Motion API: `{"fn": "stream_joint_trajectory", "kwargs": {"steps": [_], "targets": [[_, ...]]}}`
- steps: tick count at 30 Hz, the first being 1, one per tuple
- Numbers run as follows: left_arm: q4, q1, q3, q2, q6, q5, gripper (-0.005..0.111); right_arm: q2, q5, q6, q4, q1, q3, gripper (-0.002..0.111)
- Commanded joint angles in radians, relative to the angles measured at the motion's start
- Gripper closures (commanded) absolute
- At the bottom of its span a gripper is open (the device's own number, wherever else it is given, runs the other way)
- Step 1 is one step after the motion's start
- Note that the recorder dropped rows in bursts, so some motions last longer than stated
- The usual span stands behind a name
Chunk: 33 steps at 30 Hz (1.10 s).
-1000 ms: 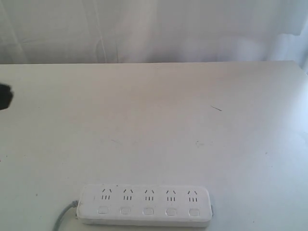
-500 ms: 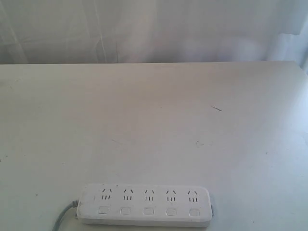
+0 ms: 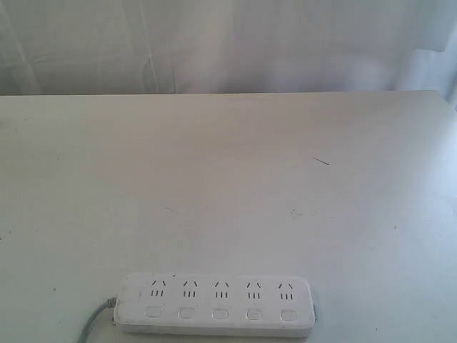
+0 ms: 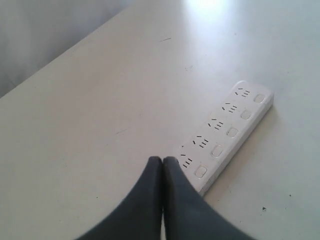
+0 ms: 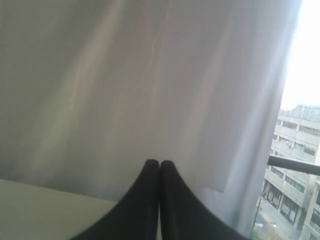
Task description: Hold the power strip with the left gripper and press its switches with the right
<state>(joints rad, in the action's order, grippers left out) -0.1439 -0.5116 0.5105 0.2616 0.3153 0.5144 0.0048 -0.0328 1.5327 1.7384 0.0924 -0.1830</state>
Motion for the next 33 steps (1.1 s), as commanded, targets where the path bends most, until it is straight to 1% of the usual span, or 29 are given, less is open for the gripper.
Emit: {"fn": "stream_joint_trajectory", "kwargs": {"steps": [1, 6, 9, 13, 18, 21, 22, 24, 28, 30, 31, 32, 33], "targets": [[-0.021, 0.0, -0.002, -0.005, -0.001, 0.009, 0.107, -0.005, -0.019, -0.011, 0.006, -0.006, 0.083, 0.108], [-0.021, 0.0, -0.002, -0.005, -0.001, 0.012, 0.107, -0.005, -0.032, -0.011, 0.006, -0.006, 0.183, 0.108], [-0.021, 0.0, -0.002, -0.005, -0.001, 0.026, 0.107, -0.005, -0.045, -0.011, 0.006, -0.006, 0.183, 0.108], [-0.021, 0.0, -0.035, -0.005, -0.001, 0.029, 0.107, -0.005, -0.049, -0.011, 0.006, -0.006, 0.183, 0.108], [-0.021, 0.0, -0.082, -0.005, -0.001, -0.01, 0.107, -0.005, -0.049, -0.011, 0.006, -0.006, 0.183, 0.108], [-0.026, 0.0, -0.082, -0.005, -0.025, -0.08, 0.107, -0.005, -0.049, -0.011, 0.006, -0.006, 0.183, 0.108], [-0.026, 0.0, -0.082, -0.005, -0.051, -0.139, 0.107, -0.005, -0.049, -0.011, 0.006, -0.006, 0.183, 0.108], [-0.026, 0.0, -0.082, -0.003, -0.065, -0.182, 0.107, -0.005, -0.049, -0.011, 0.006, -0.006, 0.183, 0.108], [-0.012, 0.0, -0.099, -0.003, -0.086, -0.192, 0.107, -0.005, -0.049, -0.011, 0.006, -0.006, 0.183, 0.108], [-0.062, -0.004, -0.149, -0.006, -0.194, -0.293, 0.107, -0.005, -0.052, -0.011, 0.006, -0.006, 0.183, 0.108], [-0.113, -0.001, -0.185, -0.006, -0.234, -0.351, 0.107, -0.005, -0.05, -0.011, 0.006, -0.006, 0.183, 0.108], [-0.152, 0.02, -0.22, -0.006, -0.233, -0.401, 0.107, -0.005, -0.053, -0.011, 0.006, -0.006, 0.183, 0.108], [-0.174, 0.064, -0.267, -0.006, -0.233, -0.454, 0.107, -0.005, -0.054, -0.009, 0.006, -0.006, 0.183, 0.108]]}}
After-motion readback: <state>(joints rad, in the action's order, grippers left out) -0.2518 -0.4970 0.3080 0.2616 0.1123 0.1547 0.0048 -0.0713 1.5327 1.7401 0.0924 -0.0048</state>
